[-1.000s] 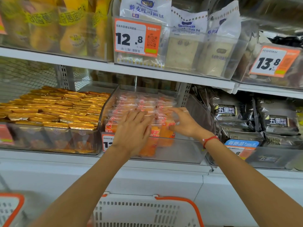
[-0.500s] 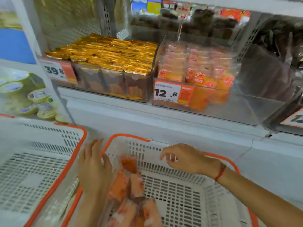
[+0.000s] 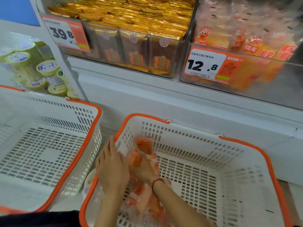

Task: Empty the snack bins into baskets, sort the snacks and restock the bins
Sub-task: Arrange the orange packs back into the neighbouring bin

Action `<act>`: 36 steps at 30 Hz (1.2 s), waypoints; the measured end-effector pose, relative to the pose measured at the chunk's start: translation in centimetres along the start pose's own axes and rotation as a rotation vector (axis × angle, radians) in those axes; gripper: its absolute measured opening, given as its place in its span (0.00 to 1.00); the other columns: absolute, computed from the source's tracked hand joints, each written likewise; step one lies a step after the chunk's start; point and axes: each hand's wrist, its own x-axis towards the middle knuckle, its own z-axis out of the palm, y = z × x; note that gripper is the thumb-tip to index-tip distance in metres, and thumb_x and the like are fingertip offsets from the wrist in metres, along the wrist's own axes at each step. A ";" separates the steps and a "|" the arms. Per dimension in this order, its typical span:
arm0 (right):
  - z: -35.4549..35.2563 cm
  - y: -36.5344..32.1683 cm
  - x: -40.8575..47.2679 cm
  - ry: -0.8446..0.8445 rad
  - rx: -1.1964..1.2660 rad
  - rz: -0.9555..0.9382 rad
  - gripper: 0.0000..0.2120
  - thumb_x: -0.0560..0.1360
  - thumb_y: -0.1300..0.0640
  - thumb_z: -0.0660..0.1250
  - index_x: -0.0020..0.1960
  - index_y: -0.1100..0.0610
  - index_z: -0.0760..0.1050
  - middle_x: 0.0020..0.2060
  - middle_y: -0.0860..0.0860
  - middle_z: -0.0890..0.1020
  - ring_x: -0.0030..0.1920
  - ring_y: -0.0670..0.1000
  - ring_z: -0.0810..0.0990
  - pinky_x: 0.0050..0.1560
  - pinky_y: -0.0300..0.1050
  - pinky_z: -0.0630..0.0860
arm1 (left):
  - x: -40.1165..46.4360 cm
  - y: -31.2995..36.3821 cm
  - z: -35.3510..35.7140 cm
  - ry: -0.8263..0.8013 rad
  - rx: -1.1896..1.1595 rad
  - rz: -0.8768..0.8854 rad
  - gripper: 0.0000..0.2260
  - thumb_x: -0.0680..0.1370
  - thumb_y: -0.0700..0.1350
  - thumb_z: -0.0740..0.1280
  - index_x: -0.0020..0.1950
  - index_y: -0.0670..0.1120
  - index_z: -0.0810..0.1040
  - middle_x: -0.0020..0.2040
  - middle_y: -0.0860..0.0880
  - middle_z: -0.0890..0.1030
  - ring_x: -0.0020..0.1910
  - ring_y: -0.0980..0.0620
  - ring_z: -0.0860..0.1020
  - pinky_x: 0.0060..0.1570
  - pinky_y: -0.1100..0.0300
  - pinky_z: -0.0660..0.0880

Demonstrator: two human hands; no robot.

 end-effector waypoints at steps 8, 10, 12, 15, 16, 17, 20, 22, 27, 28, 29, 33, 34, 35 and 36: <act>-5.7 1.0 -1.8 0.029 0.265 0.027 0.35 0.67 0.56 0.78 0.65 0.45 0.62 0.59 0.45 0.75 0.53 0.42 0.77 0.43 0.34 0.78 | -0.3 2.5 -2.0 0.142 -0.325 0.112 0.16 0.80 0.48 0.64 0.68 0.48 0.74 0.66 0.50 0.75 0.66 0.48 0.71 0.64 0.50 0.70; -7.4 0.3 -3.3 0.097 0.204 -0.101 0.39 0.62 0.52 0.81 0.66 0.44 0.62 0.62 0.43 0.73 0.58 0.42 0.76 0.51 0.36 0.77 | -0.4 4.6 -2.9 -0.113 -0.439 0.023 0.23 0.78 0.62 0.63 0.70 0.52 0.70 0.67 0.54 0.74 0.65 0.50 0.73 0.62 0.51 0.71; -8.5 -0.9 -4.9 0.086 0.219 -0.242 0.40 0.62 0.54 0.81 0.68 0.46 0.64 0.62 0.38 0.72 0.61 0.38 0.74 0.54 0.34 0.76 | -0.1 5.7 -3.0 -0.410 -0.551 -0.121 0.27 0.74 0.67 0.64 0.68 0.55 0.70 0.63 0.55 0.78 0.59 0.53 0.78 0.57 0.52 0.75; -9.7 -1.7 -5.8 -0.051 0.203 -0.244 0.39 0.64 0.49 0.77 0.71 0.43 0.64 0.63 0.30 0.68 0.64 0.32 0.69 0.55 0.29 0.73 | 0.2 5.0 -3.0 -0.369 -0.604 -0.040 0.12 0.78 0.60 0.63 0.45 0.52 0.78 0.41 0.54 0.83 0.40 0.54 0.81 0.41 0.55 0.78; -9.8 -1.6 -5.2 -0.057 0.167 -0.211 0.37 0.66 0.49 0.76 0.71 0.42 0.63 0.63 0.30 0.68 0.64 0.32 0.68 0.54 0.28 0.72 | 0.7 4.7 -3.2 -0.280 -0.590 -0.032 0.13 0.79 0.58 0.62 0.41 0.52 0.76 0.37 0.53 0.81 0.38 0.53 0.80 0.38 0.55 0.75; -9.6 -0.6 -4.4 -0.016 0.106 -0.156 0.34 0.69 0.49 0.75 0.71 0.43 0.63 0.64 0.34 0.68 0.65 0.36 0.69 0.53 0.29 0.71 | 0.8 4.3 -3.4 -0.195 -0.579 -0.039 0.13 0.79 0.57 0.62 0.40 0.51 0.74 0.36 0.52 0.80 0.38 0.52 0.79 0.38 0.55 0.73; -8.2 3.1 -0.5 0.102 -0.136 0.104 0.29 0.74 0.50 0.71 0.72 0.52 0.63 0.68 0.49 0.68 0.66 0.51 0.71 0.57 0.41 0.73 | 1.3 4.1 -4.7 -0.044 -0.699 -0.064 0.13 0.80 0.58 0.61 0.50 0.50 0.78 0.45 0.52 0.82 0.45 0.55 0.79 0.46 0.54 0.75; -6.4 6.3 2.2 0.041 -0.312 0.223 0.30 0.72 0.42 0.68 0.67 0.57 0.67 0.65 0.54 0.73 0.60 0.56 0.76 0.50 0.46 0.75 | 1.6 4.2 -5.2 -0.022 -0.804 -0.076 0.10 0.80 0.56 0.62 0.49 0.52 0.77 0.43 0.54 0.82 0.43 0.59 0.78 0.44 0.59 0.74; -2.8 8.4 2.7 0.083 -0.458 0.263 0.26 0.74 0.41 0.63 0.64 0.58 0.69 0.59 0.58 0.79 0.55 0.58 0.79 0.46 0.46 0.73 | 1.7 3.3 -4.9 -0.031 -0.871 -0.117 0.09 0.81 0.53 0.62 0.43 0.53 0.75 0.40 0.53 0.80 0.41 0.53 0.79 0.46 0.54 0.75; -3.0 7.9 2.0 0.104 -0.445 0.247 0.22 0.75 0.42 0.62 0.61 0.57 0.71 0.56 0.56 0.80 0.51 0.56 0.80 0.47 0.45 0.75 | 1.7 3.3 -4.9 -0.037 -0.884 -0.127 0.09 0.81 0.52 0.62 0.42 0.53 0.73 0.39 0.53 0.79 0.40 0.53 0.78 0.45 0.54 0.74; -3.3 7.8 1.6 0.112 -0.411 0.227 0.19 0.74 0.42 0.62 0.56 0.55 0.73 0.52 0.54 0.82 0.48 0.56 0.81 0.44 0.45 0.75 | 1.7 3.4 -4.9 -0.036 -0.889 -0.135 0.10 0.81 0.50 0.62 0.41 0.52 0.72 0.38 0.54 0.78 0.39 0.54 0.76 0.44 0.56 0.73; -7.9 5.6 -0.7 -0.039 -0.054 0.294 0.20 0.74 0.46 0.67 0.61 0.52 0.66 0.53 0.53 0.81 0.45 0.52 0.83 0.38 0.41 0.78 | 1.7 4.0 -5.0 -0.087 -0.903 -0.128 0.11 0.82 0.50 0.62 0.40 0.50 0.73 0.34 0.53 0.76 0.34 0.56 0.75 0.39 0.59 0.71; -9.6 4.8 -1.8 -0.106 0.085 0.317 0.18 0.75 0.48 0.67 0.61 0.52 0.67 0.52 0.53 0.80 0.44 0.50 0.82 0.39 0.40 0.78 | 1.7 4.0 -4.8 -0.131 -0.919 -0.138 0.11 0.82 0.51 0.61 0.43 0.49 0.76 0.35 0.52 0.78 0.35 0.55 0.76 0.39 0.57 0.72; -11.5 3.8 -3.0 -0.174 0.216 0.309 0.13 0.76 0.48 0.67 0.56 0.54 0.71 0.49 0.54 0.79 0.44 0.50 0.81 0.42 0.40 0.76 | 1.7 4.2 -4.5 -0.183 -0.930 -0.152 0.11 0.82 0.52 0.61 0.47 0.48 0.78 0.38 0.50 0.80 0.38 0.54 0.78 0.41 0.56 0.73; -13.3 2.9 -4.2 -0.222 0.340 0.289 0.11 0.75 0.48 0.67 0.49 0.55 0.74 0.48 0.56 0.79 0.44 0.52 0.80 0.46 0.43 0.74 | 1.7 4.5 -4.1 -0.241 -0.932 -0.160 0.11 0.82 0.53 0.60 0.50 0.48 0.79 0.41 0.49 0.81 0.41 0.52 0.79 0.43 0.54 0.74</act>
